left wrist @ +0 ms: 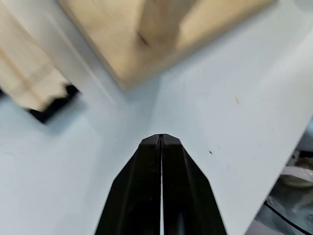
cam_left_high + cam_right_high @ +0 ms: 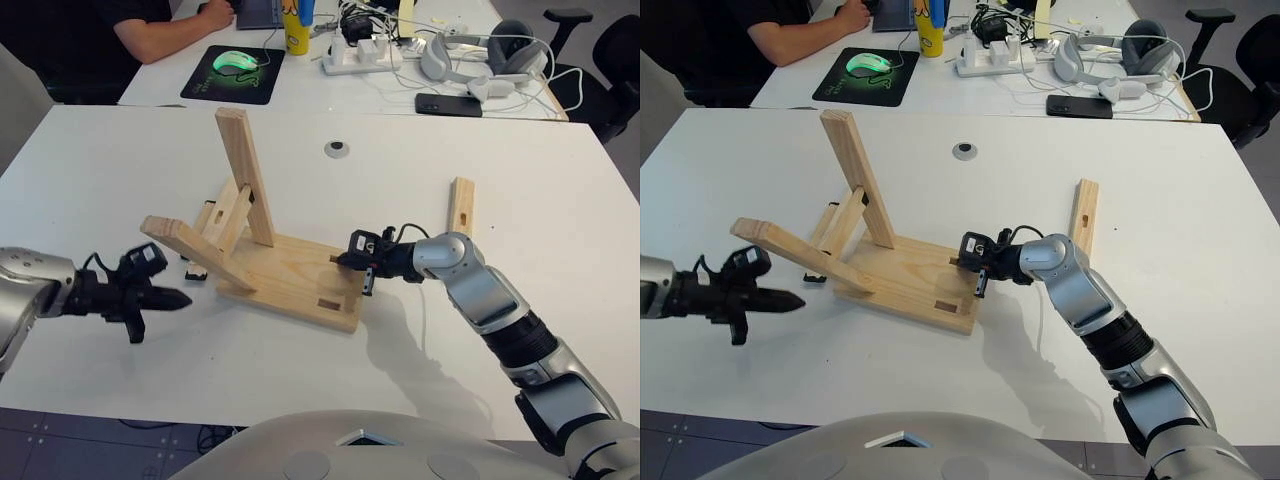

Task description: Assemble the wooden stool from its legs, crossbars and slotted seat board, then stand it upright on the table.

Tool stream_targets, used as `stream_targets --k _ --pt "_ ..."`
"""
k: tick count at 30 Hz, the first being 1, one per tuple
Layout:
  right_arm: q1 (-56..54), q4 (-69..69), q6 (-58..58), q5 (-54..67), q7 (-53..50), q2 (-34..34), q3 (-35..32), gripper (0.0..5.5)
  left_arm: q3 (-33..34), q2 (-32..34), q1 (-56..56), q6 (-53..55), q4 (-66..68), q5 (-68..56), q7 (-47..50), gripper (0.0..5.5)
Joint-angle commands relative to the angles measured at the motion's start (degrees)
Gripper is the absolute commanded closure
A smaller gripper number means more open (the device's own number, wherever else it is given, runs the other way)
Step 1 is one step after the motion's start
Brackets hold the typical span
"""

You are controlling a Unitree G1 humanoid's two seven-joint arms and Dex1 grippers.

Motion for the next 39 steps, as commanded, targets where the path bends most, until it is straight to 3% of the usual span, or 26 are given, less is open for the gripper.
stream_targets --k 1,8,15,19,27,39 --pt "6.69 5.33 9.67 -1.94 0.01 -1.64 5.69 5.50 -2.35 0.00 0.58 0.10 -1.98 0.37 1.75 5.49" --pt "5.91 5.23 9.71 -1.37 0.95 -1.91 6.96 5.50 -6.66 -9.97 -5.43 -1.91 1.92 2.15 9.82 5.49" --pt "5.15 4.66 9.92 -0.61 2.12 -2.38 8.13 5.50 -12.06 -11.97 -7.94 -8.10 8.37 8.92 13.24 5.49" --pt "5.73 3.39 11.61 0.36 2.32 -2.60 8.04 5.50 -13.75 -16.61 -11.02 -9.99 10.66 10.58 15.76 5.49" --pt "5.94 1.03 13.74 1.65 2.28 -3.15 8.99 5.50 -19.30 -26.56 -12.50 -7.32 8.05 11.95 21.62 5.49" --pt "6.34 -1.08 14.86 3.26 1.57 -4.14 9.81 5.50 -23.02 -36.86 -21.93 -14.92 23.74 21.66 30.08 5.49"
